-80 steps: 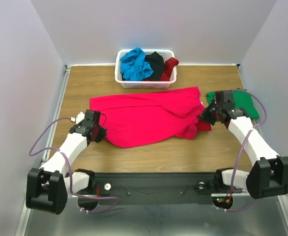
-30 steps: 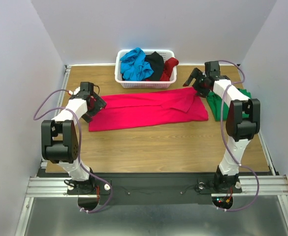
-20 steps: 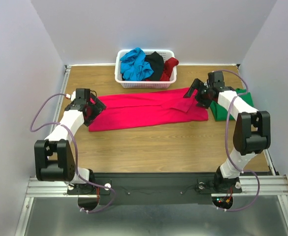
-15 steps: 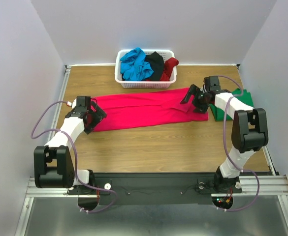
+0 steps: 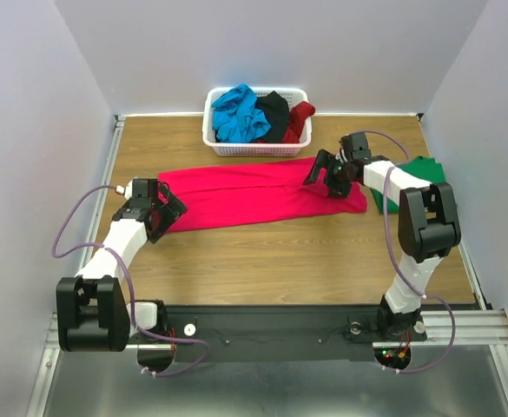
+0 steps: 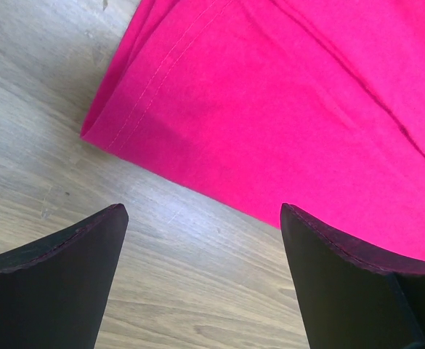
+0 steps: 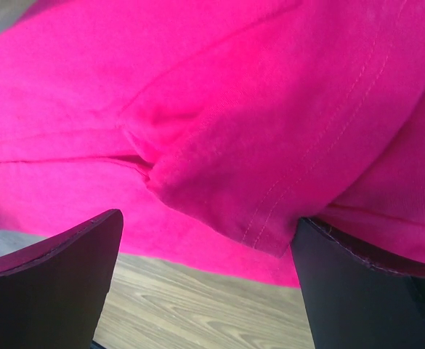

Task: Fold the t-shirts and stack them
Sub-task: Fold the tshirt

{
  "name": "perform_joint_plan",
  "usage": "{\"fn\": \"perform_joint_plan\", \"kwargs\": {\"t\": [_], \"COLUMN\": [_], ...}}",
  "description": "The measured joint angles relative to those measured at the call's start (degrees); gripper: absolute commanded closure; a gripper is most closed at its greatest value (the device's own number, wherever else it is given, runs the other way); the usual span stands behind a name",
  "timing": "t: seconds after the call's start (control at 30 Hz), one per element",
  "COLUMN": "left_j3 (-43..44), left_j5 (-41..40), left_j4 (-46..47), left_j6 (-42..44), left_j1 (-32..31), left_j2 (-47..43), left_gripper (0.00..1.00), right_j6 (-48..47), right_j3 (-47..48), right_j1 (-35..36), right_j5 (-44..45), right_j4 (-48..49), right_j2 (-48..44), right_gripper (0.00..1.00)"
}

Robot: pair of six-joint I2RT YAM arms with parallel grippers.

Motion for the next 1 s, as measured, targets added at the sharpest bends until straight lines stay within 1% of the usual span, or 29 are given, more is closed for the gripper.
{"fn": "perform_joint_plan", "kwargs": {"t": [0.33,0.5,0.73,0.87,1.0], "left_j3": [-0.92,-0.92,-0.92,-0.92,-0.92], "left_j5": [0.33,0.52,0.44,0.44,0.5], "left_j4": [0.11,0.11,-0.92,-1.66,-1.66], "left_j6": [0.17,0.17,0.66,0.79,0.79], "left_j1": [0.0,0.0,0.0,0.0,0.0], "left_j2": [0.17,0.15,-0.46,-1.97,-3.02], "left_gripper": [0.02,0.02,0.02,0.02,0.02], "right_j6": [-1.4,-2.43,-5.33,-7.13,-7.85], "right_j3": [7.8,11.52,12.72,9.22,-1.97], "right_j1": [0.42,0.42,0.42,0.42,0.52], "right_j5": [1.49,-0.35,-1.92,-1.99,1.7], "right_j4": [1.95,4.44,8.81,11.21,12.7], "right_j2": [4.17,6.19,7.13,3.34,-8.07], "right_gripper": [0.0,0.0,0.0,0.0,0.0]}}
